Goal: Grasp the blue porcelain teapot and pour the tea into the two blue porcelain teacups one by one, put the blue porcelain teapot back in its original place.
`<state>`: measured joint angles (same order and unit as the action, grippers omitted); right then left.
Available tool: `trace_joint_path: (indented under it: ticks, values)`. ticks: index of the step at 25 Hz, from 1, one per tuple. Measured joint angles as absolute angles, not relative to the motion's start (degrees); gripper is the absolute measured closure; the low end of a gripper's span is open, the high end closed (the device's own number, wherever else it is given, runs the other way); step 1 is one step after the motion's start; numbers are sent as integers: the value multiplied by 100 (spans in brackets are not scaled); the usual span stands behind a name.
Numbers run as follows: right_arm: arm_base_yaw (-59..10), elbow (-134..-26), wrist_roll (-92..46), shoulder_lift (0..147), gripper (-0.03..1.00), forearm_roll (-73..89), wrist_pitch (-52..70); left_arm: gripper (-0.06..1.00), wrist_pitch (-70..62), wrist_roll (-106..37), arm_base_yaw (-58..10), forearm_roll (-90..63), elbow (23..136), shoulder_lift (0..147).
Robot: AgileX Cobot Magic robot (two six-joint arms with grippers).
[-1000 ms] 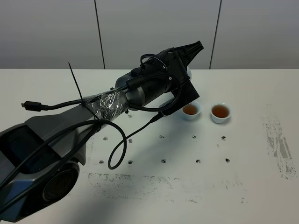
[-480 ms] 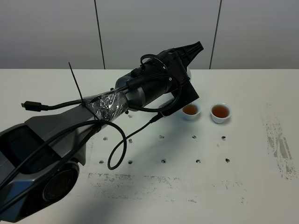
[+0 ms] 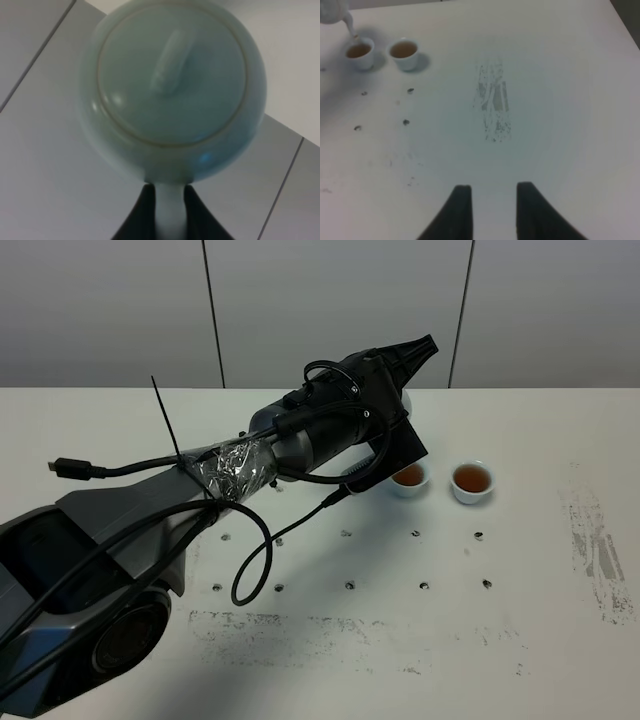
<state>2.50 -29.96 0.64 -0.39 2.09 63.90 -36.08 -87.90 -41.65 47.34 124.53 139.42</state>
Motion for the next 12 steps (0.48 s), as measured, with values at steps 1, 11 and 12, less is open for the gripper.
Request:
trace_joint_path:
  ticks: [1, 11, 12]
  values:
    - [250, -2996, 64, -39, 73, 209, 6390, 83, -3603, -8790, -4165, 4734, 12453, 13942]
    - [250, -2996, 64, -39, 73, 209, 6390, 83, -3785, -8760, -4171, 4277, 12451, 13836]
    - [250, -2996, 64, -39, 73, 209, 6390, 83, -3860, -8754, -4160, 4186, 12451, 13795]
